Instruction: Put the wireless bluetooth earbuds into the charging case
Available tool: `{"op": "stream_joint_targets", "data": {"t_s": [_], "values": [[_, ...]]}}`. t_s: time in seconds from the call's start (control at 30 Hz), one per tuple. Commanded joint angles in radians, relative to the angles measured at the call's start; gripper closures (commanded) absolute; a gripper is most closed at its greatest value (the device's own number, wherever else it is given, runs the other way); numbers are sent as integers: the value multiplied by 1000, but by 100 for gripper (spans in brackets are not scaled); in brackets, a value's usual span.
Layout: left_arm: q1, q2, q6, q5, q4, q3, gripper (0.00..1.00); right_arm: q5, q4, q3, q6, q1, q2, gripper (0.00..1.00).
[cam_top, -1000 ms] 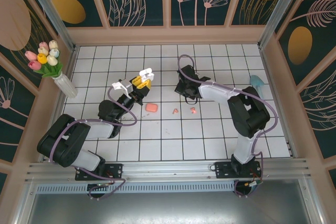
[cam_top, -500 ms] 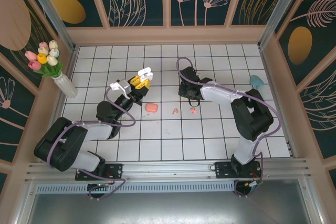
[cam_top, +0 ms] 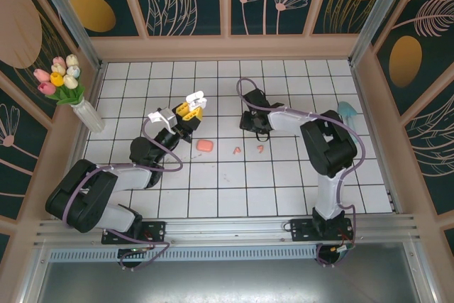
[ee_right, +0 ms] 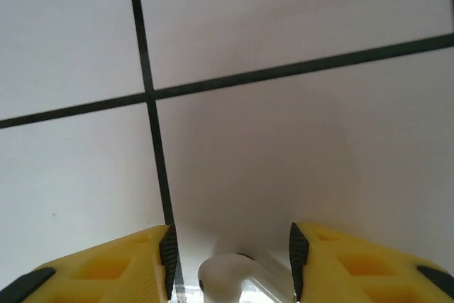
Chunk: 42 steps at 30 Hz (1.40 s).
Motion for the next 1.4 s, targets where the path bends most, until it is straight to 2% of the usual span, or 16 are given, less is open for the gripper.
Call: {"op": "stream_joint_targets", "data": {"t_s": [0.0,0.53,0.73,0.87,0.93,1.13,1.23,1.37], "values": [[-3,-20,10,7,90,-2,100,-61,38,22,-5,0,18,51],[-3,-3,-6,7,108,6,100,-123,74,-113,78,7,-84,51],[-3,-3,-10,7,112,6,100,4,-15,-72,84,20,-104,48],[-3,-4,-8,7,113,6,100,62,-91,3,-3,39,-88,43],[-3,-3,-8,7,113,6,100,76,-129,50,-96,48,-69,42],[-3,-6,-7,7,112,5,100,-10,-164,103,-415,51,-57,42],[-3,-5,-7,7,113,6,100,-15,-212,146,-483,47,-25,42],[-3,-6,-7,7,111,10,100,17,-258,191,-495,48,22,42]]}}
